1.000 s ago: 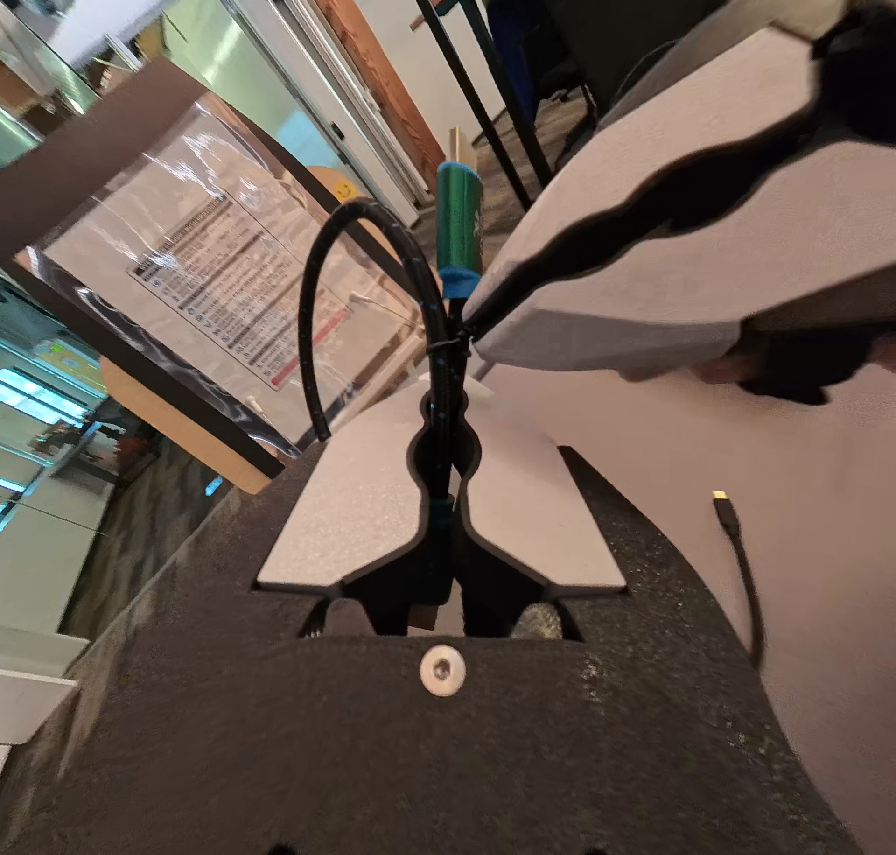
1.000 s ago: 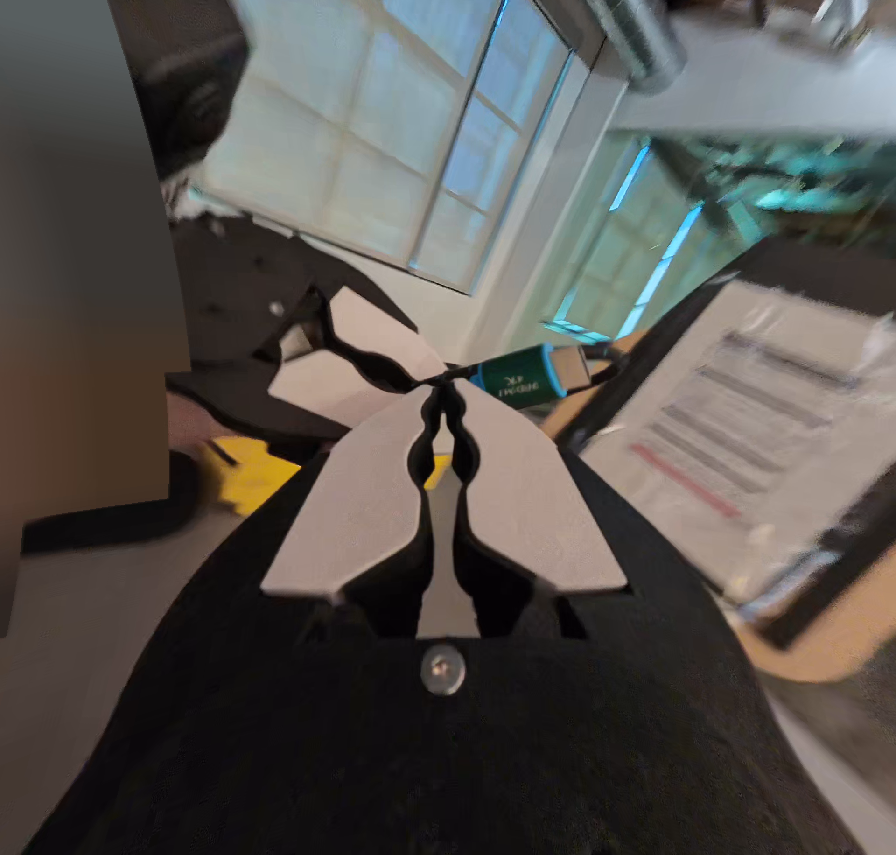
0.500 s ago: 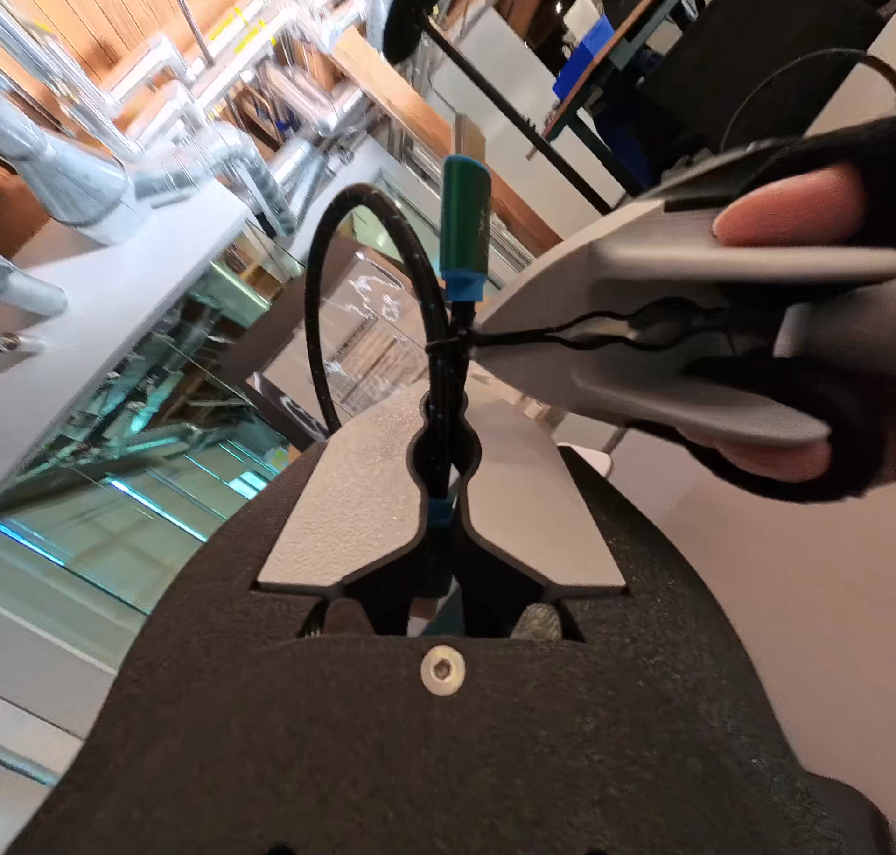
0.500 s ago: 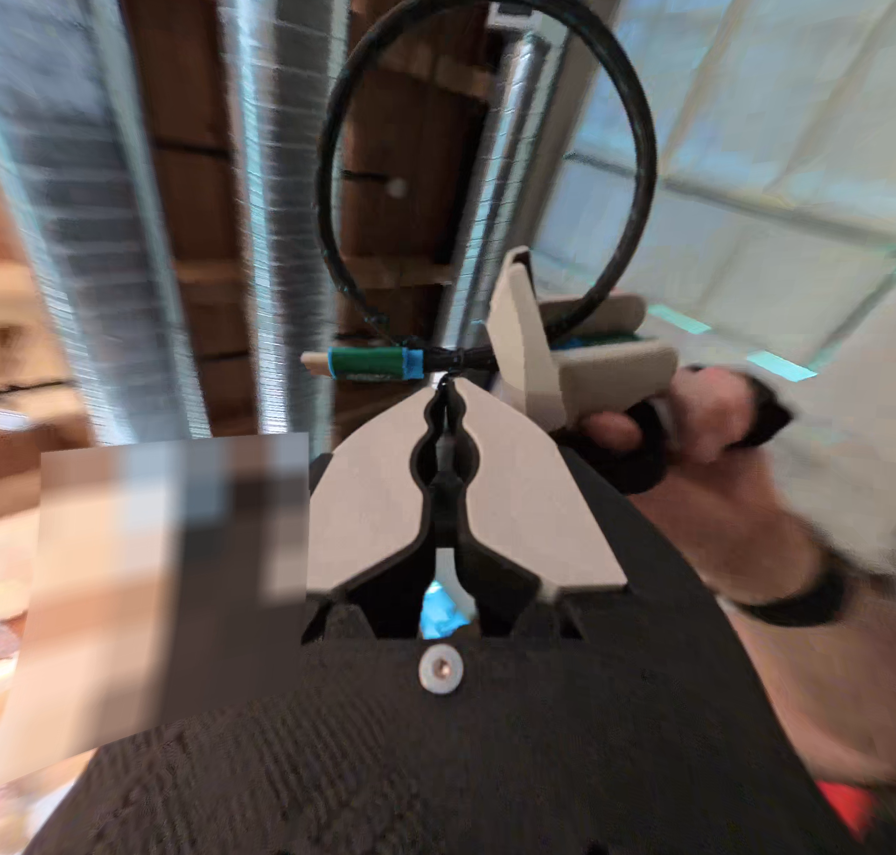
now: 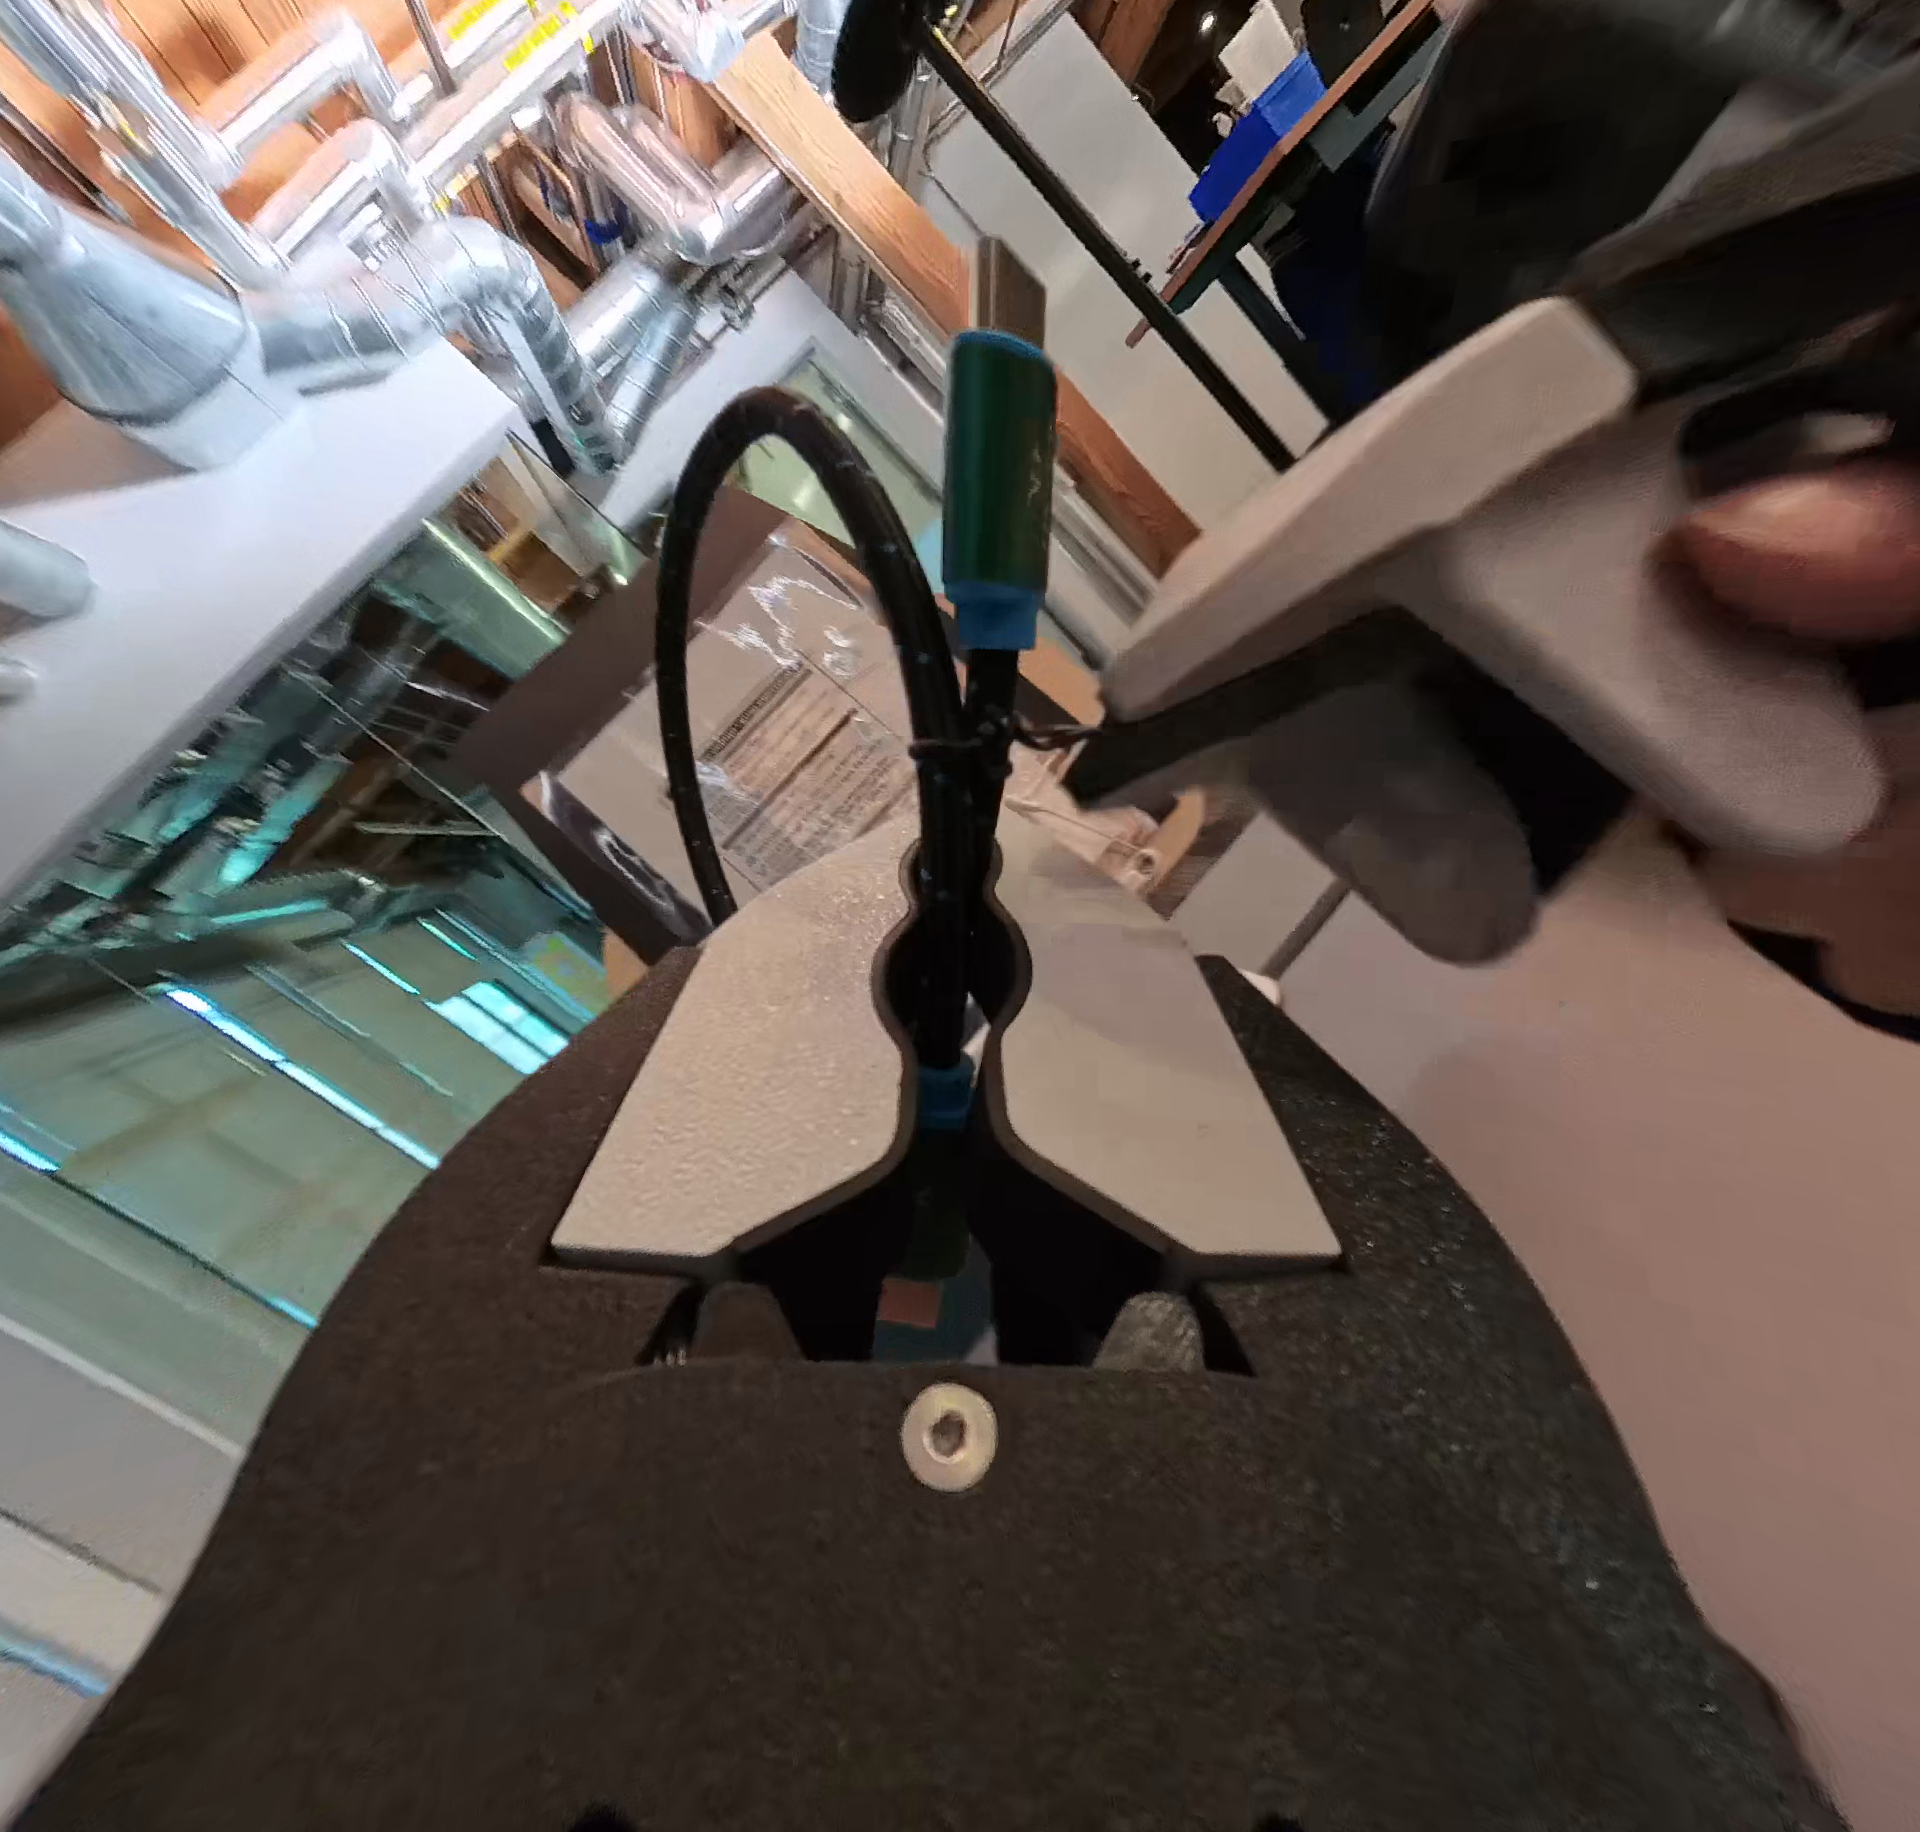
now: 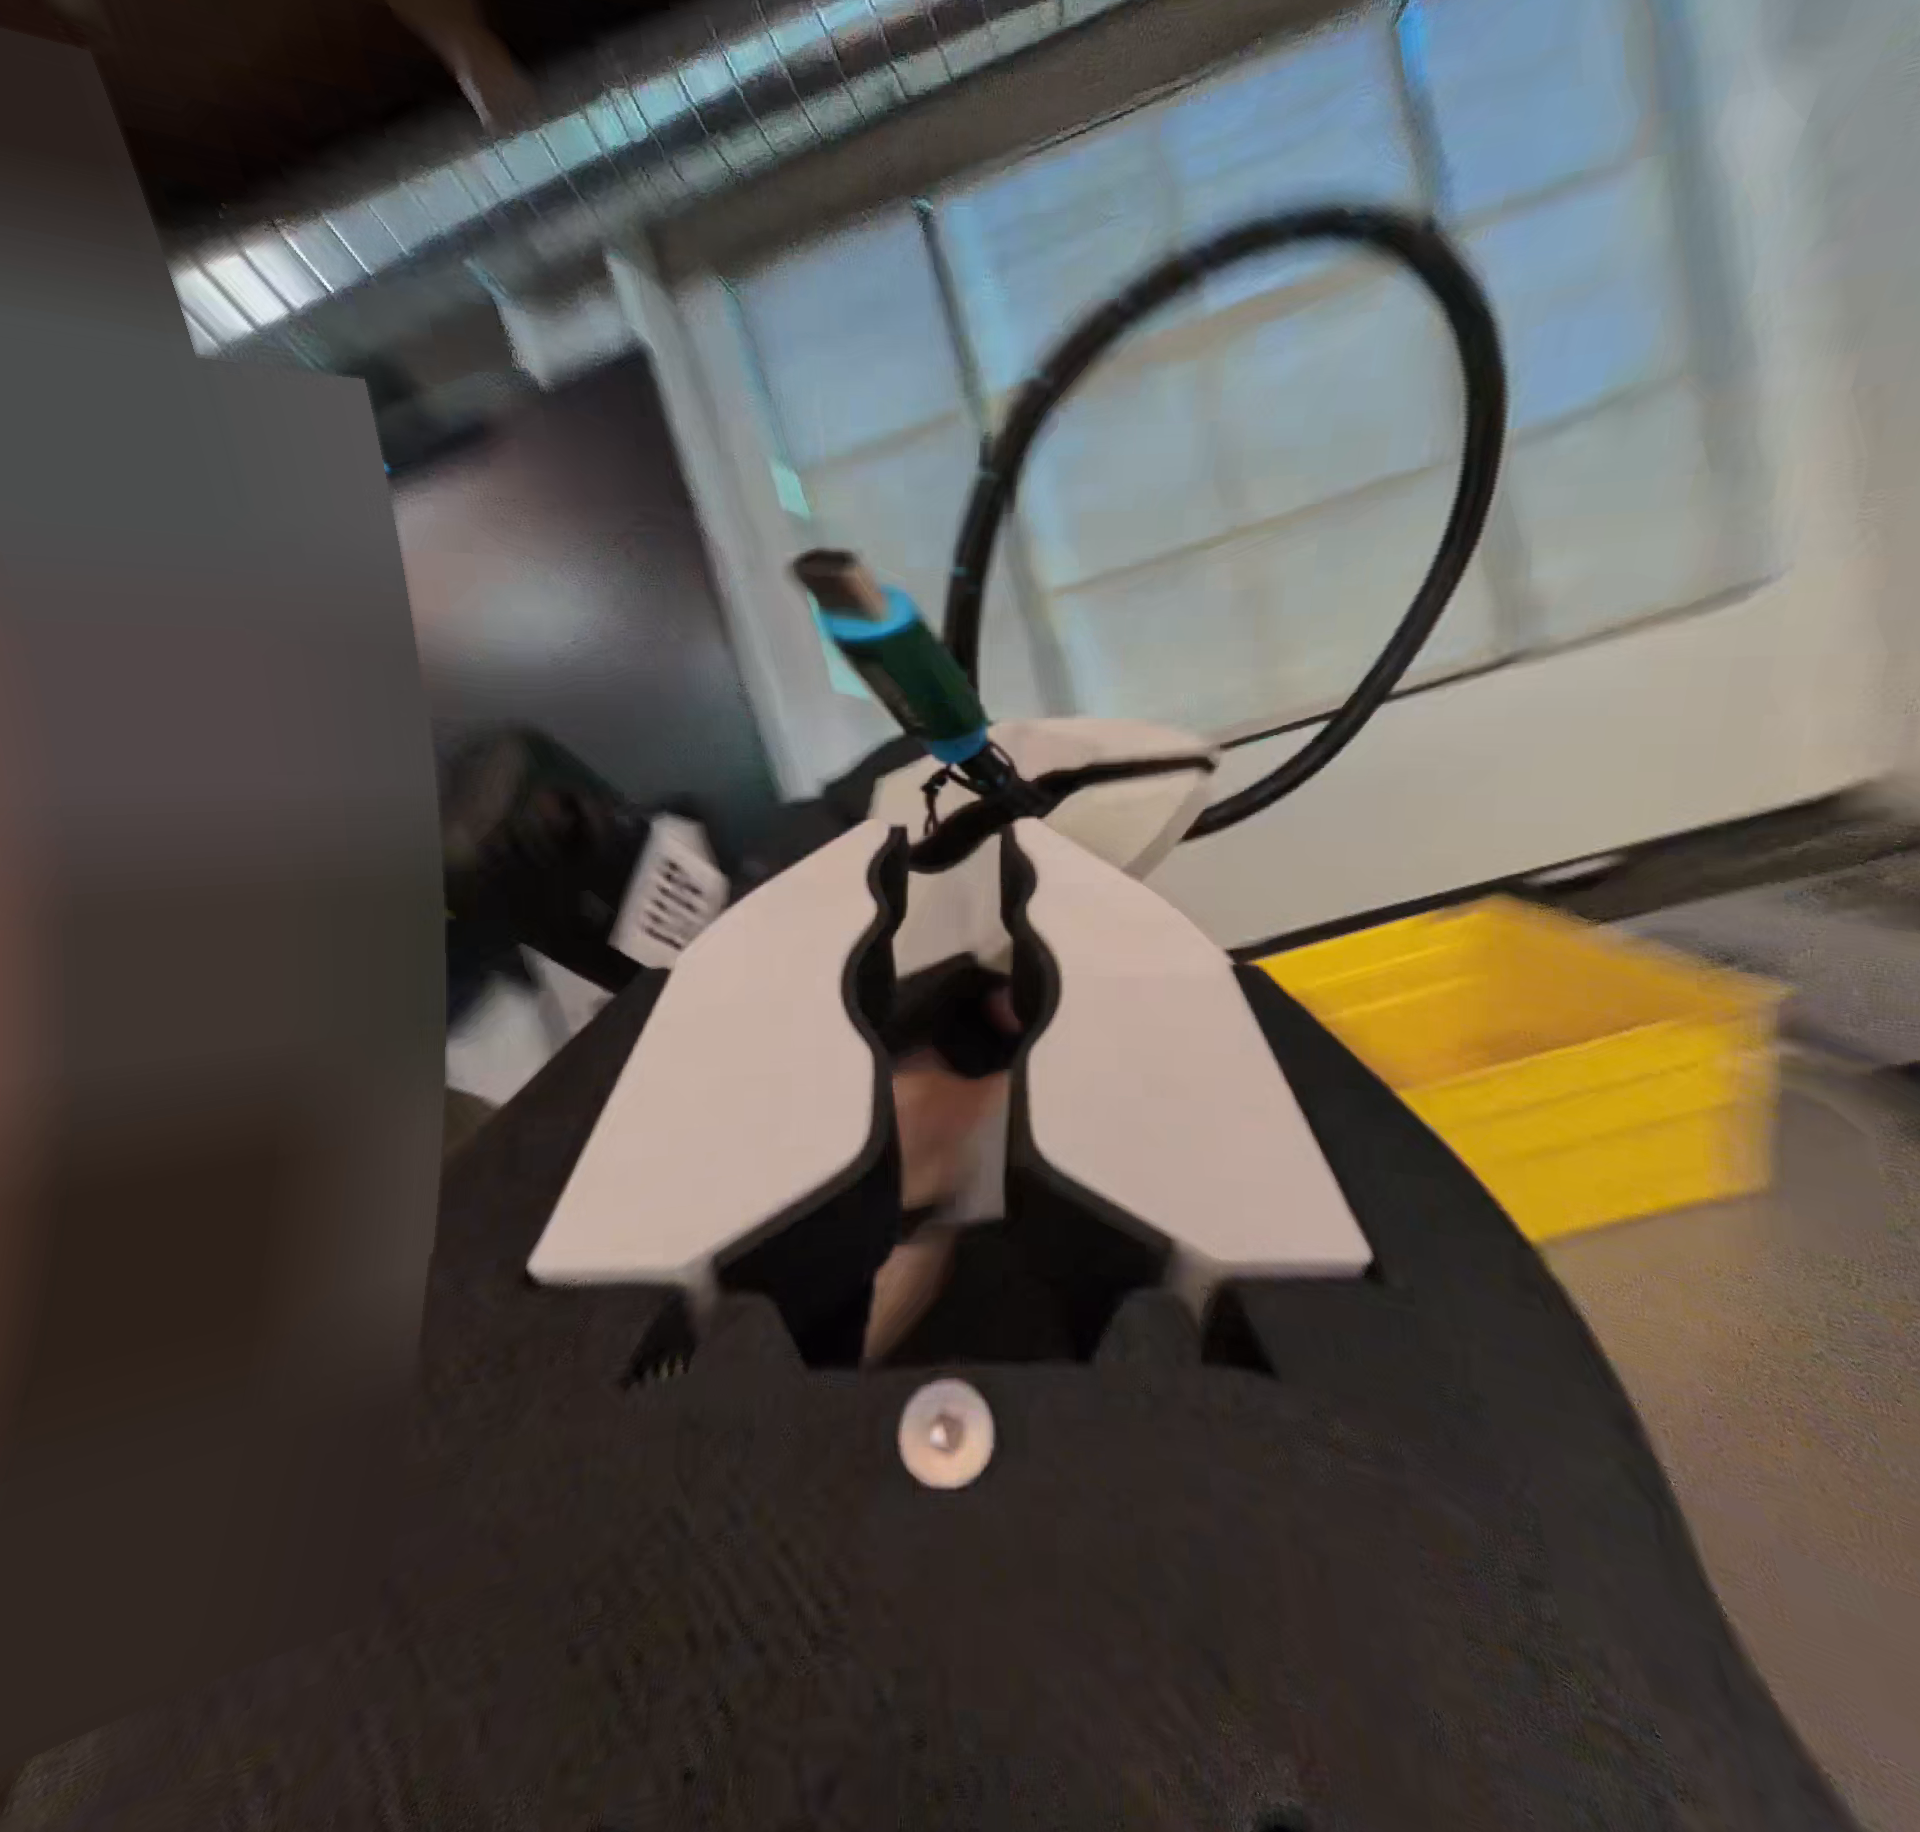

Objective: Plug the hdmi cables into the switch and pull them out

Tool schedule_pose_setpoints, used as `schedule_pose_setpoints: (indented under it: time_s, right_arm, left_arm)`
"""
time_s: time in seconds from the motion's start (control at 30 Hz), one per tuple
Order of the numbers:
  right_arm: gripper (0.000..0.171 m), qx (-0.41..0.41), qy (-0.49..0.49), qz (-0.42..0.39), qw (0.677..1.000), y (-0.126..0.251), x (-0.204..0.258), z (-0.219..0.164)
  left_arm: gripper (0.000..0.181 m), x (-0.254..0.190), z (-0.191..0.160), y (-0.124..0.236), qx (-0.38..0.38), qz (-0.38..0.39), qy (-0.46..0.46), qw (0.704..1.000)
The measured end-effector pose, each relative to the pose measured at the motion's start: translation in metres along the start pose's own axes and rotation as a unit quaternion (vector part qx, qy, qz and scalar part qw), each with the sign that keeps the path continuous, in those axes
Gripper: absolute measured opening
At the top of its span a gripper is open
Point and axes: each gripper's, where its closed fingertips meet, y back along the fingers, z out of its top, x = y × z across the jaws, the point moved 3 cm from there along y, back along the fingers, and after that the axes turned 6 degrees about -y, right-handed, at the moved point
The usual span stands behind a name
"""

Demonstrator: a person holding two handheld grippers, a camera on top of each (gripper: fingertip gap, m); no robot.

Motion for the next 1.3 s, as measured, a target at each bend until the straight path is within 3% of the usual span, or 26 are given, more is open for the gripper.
schedule_pose_setpoints:
  time_s: [0.03, 0.1, 0.2, 0.27, 0.33, 0.57, 0.7, 0.9, 0.93, 1.03, 1.1, 1.23, 1.3]
  right_arm:
    - [0.016, -0.004, 0.104, -0.041, 0.994, 0.003, 0.003, 0.004]
    - [0.018, -0.012, 0.308, -0.111, 0.945, 0.009, 0.013, 0.01]
    - [0.021, 0.029, 0.548, -0.186, 0.815, 0.008, 0.026, 0.005]
    - [0.023, 0.082, 0.657, -0.193, 0.724, 0.005, 0.029, -0.007]
    - [0.023, 0.12, 0.716, -0.213, 0.654, 0.005, 0.023, -0.014]
    - [0.016, 0.151, 0.758, -0.294, 0.563, 0.002, 0.005, -0.014]
    - [0.005, 0.164, 0.749, -0.3, 0.567, 0.002, 0.002, -0.015]
    - [0.004, 0.142, 0.712, -0.313, 0.612, 0.002, 0.004, -0.009]
    - [0.004, 0.132, 0.685, -0.312, 0.645, 0.002, 0.004, -0.008]
    - [0.003, 0.082, 0.515, -0.272, 0.809, 0.003, 0.003, -0.002]
    - [0.003, 0.054, 0.393, -0.237, 0.887, 0.004, 0.001, 0.001]
    - [0.0, -0.006, 0.119, -0.129, 0.984, 0.003, -0.002, 0.001]
    - [0.0, -0.027, -0.027, -0.067, 0.997, -0.001, -0.005, -0.005]
  left_arm:
    - [0.004, 0.001, 0.0, 0.001, 0.002, -0.01, 0.014, 1.0]
    - [0.003, -0.001, 0.0, 0.001, 0.012, -0.034, 0.036, 0.999]
    - [0.003, -0.014, -0.004, 0.0, 0.044, -0.097, 0.063, 0.992]
    - [0.003, -0.024, -0.005, 0.001, 0.062, -0.146, 0.093, 0.983]
    - [0.003, -0.029, -0.007, 0.002, 0.078, -0.175, 0.124, 0.973]
    - [0.003, -0.036, -0.012, 0.002, 0.107, -0.19, 0.142, 0.966]
    - [0.003, -0.04, -0.014, 0.0, 0.115, -0.188, 0.128, 0.967]
    - [0.003, -0.035, -0.011, 0.0, 0.103, -0.165, 0.12, 0.974]
    - [0.003, -0.034, -0.011, -0.001, 0.1, -0.16, 0.118, 0.975]
    - [0.003, -0.031, -0.01, -0.003, 0.084, -0.138, 0.109, 0.981]
    - [0.003, -0.029, -0.01, -0.004, 0.077, -0.119, 0.094, 0.985]
    - [0.003, -0.021, -0.011, -0.007, 0.061, -0.071, 0.063, 0.994]
    - [0.003, -0.013, -0.012, -0.007, 0.05, -0.042, 0.052, 0.997]
